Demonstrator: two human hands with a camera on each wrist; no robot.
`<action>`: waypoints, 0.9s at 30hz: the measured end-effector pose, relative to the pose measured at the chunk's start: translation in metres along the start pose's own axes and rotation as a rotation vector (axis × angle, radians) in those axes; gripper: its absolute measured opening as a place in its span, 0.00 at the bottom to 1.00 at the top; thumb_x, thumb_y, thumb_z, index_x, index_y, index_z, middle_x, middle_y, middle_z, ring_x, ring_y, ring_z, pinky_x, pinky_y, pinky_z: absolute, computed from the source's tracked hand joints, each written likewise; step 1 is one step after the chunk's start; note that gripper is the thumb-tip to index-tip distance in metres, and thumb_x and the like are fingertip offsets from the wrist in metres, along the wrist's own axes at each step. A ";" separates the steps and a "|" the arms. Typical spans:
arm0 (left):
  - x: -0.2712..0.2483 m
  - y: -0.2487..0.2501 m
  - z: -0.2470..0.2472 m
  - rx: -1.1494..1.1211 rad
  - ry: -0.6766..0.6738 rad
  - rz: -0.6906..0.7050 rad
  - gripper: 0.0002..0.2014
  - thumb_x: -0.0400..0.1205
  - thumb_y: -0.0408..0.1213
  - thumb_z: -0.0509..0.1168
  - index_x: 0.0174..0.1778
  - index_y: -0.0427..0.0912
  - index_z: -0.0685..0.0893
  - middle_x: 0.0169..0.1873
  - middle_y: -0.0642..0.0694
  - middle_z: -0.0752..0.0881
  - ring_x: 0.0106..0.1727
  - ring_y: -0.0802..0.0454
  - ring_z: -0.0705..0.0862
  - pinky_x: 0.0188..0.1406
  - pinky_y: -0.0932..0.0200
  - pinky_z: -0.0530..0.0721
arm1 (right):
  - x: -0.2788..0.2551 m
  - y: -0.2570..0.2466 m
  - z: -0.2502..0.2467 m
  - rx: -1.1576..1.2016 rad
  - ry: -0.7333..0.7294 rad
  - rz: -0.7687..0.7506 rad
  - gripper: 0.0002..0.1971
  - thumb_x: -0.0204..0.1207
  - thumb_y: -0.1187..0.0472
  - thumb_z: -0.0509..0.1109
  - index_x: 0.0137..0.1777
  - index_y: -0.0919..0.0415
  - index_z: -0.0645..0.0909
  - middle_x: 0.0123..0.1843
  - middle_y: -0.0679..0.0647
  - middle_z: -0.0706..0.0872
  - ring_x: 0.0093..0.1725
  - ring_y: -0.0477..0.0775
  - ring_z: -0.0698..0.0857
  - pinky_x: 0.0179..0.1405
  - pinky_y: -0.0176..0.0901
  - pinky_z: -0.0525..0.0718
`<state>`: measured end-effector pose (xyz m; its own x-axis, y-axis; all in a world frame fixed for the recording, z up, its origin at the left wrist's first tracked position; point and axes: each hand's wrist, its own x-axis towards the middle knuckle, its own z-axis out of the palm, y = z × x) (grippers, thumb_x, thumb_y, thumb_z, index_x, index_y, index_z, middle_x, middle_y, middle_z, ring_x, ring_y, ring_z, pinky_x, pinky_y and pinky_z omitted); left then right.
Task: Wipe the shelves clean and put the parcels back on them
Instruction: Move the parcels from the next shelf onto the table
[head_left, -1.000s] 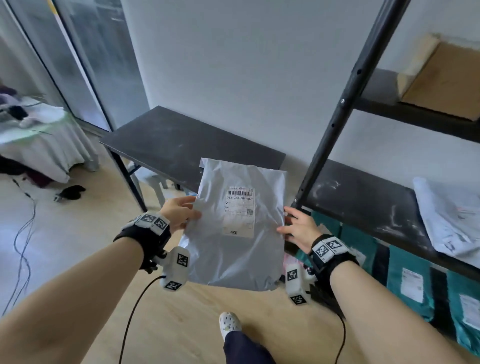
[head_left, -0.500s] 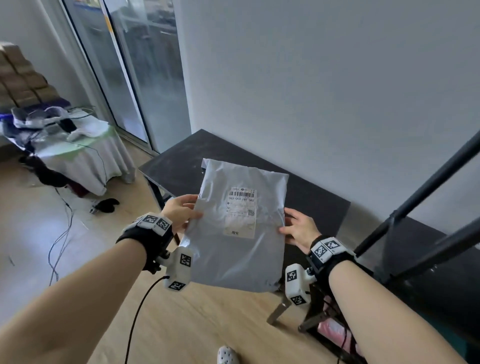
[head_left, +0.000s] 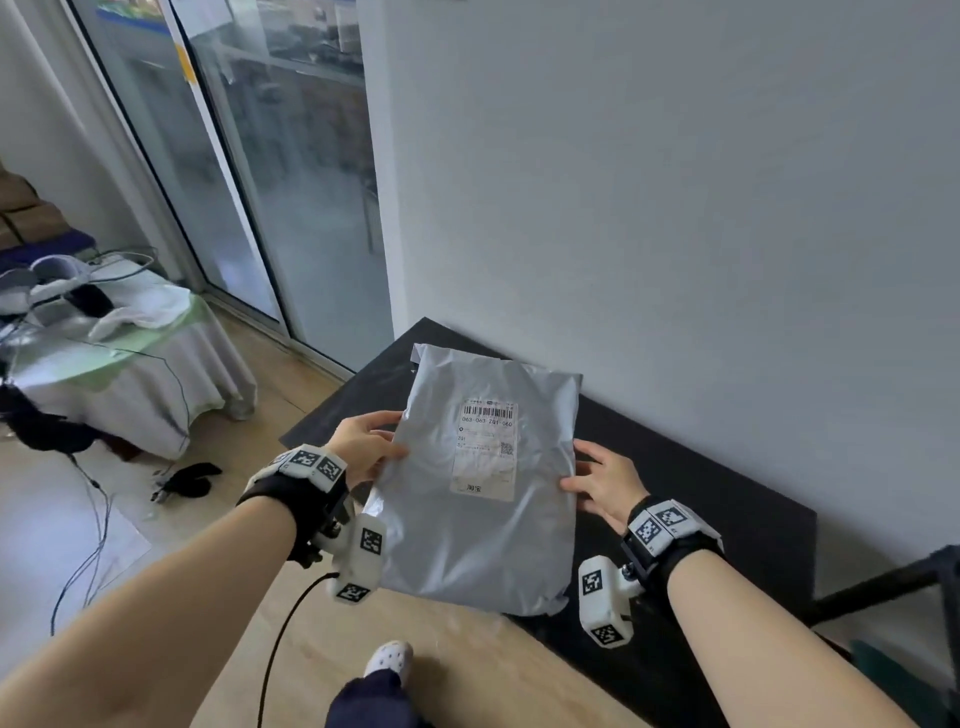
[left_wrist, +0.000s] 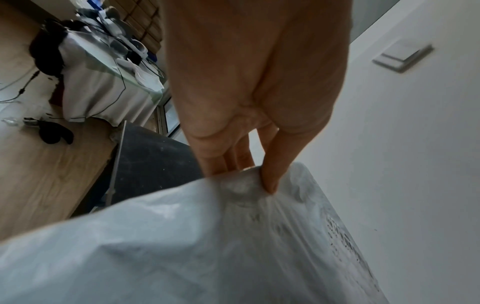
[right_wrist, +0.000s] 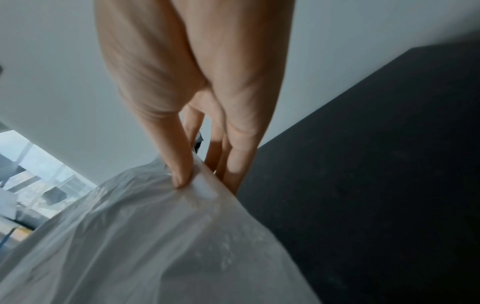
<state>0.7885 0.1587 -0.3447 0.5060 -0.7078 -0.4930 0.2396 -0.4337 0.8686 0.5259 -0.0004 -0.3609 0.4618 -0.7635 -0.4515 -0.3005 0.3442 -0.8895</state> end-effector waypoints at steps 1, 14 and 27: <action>0.017 0.005 -0.010 0.006 -0.017 -0.010 0.24 0.75 0.15 0.65 0.64 0.40 0.82 0.44 0.37 0.88 0.38 0.43 0.86 0.32 0.55 0.89 | 0.011 -0.003 0.011 0.011 0.016 0.012 0.32 0.68 0.86 0.68 0.73 0.67 0.74 0.57 0.68 0.84 0.56 0.65 0.85 0.62 0.70 0.80; 0.202 0.051 -0.109 0.129 -0.107 -0.156 0.26 0.75 0.12 0.60 0.68 0.37 0.79 0.42 0.39 0.86 0.41 0.43 0.85 0.35 0.57 0.89 | 0.129 -0.029 0.136 0.099 0.201 0.217 0.35 0.68 0.85 0.70 0.75 0.64 0.72 0.59 0.66 0.85 0.55 0.62 0.86 0.52 0.59 0.87; 0.266 0.056 -0.125 0.571 -0.129 -0.104 0.28 0.77 0.18 0.61 0.73 0.41 0.76 0.54 0.37 0.86 0.46 0.44 0.83 0.48 0.48 0.85 | 0.167 -0.028 0.171 0.001 0.311 0.216 0.35 0.66 0.80 0.75 0.74 0.63 0.74 0.61 0.63 0.86 0.61 0.60 0.85 0.61 0.62 0.84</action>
<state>1.0402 0.0161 -0.4209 0.3907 -0.6920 -0.6070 -0.2196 -0.7104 0.6686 0.7538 -0.0440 -0.4235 0.1129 -0.8027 -0.5856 -0.3623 0.5155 -0.7765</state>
